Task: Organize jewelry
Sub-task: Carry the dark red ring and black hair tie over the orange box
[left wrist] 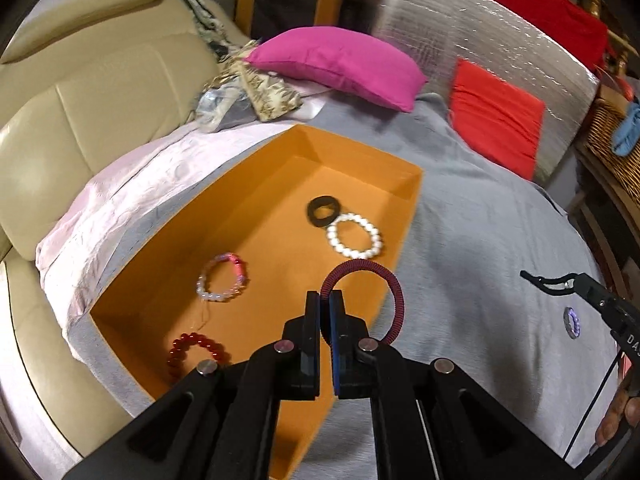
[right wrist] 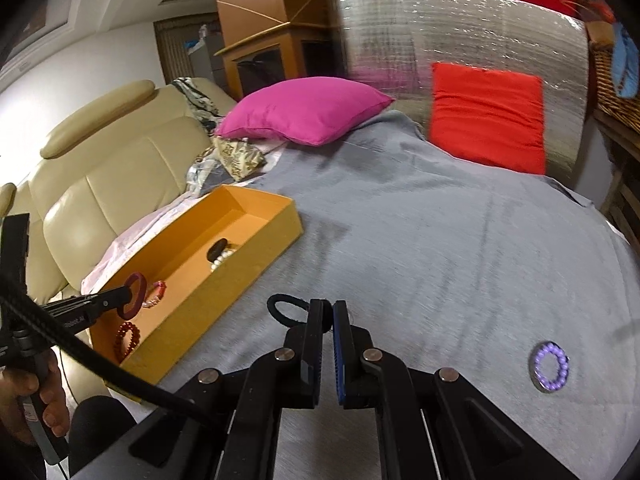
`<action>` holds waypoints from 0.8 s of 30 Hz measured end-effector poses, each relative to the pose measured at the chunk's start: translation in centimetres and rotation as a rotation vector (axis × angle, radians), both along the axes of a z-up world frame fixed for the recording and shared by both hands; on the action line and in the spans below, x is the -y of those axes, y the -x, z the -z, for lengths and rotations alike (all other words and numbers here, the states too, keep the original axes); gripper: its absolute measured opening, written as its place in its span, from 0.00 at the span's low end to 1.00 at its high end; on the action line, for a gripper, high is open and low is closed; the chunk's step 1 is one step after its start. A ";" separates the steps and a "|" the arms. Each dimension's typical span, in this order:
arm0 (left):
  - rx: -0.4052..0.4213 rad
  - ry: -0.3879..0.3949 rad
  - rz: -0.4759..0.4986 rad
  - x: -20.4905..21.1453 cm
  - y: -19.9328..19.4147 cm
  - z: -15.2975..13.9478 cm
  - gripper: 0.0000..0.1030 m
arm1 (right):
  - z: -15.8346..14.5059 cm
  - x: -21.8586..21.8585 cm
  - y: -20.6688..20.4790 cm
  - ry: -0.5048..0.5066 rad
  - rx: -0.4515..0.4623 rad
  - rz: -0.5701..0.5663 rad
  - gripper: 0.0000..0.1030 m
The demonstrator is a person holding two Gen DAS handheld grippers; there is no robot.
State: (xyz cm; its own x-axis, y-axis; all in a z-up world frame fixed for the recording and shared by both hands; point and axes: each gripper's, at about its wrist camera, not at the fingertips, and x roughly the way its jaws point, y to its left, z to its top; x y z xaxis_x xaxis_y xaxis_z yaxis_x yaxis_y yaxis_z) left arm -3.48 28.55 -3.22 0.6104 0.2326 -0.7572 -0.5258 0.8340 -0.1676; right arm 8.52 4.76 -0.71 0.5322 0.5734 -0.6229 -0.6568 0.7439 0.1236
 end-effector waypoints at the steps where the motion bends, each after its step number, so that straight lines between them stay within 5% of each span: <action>1: -0.002 -0.003 -0.010 -0.3 0.1 0.1 0.04 | -0.1 -0.6 0.0 -0.002 0.002 -0.010 0.05; 24: -0.051 0.039 -0.130 -5.4 -0.3 2.5 0.04 | -0.8 -14.4 -0.6 0.021 0.003 -0.180 0.05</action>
State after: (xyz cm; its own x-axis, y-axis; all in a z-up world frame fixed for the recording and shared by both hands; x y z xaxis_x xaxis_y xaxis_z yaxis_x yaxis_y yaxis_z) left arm -3.16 33.98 -5.71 0.5372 0.2772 -0.7966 -0.6377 0.7517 -0.1684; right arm 9.12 19.18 0.06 0.4236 0.6466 -0.6345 -0.7802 0.6163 0.1072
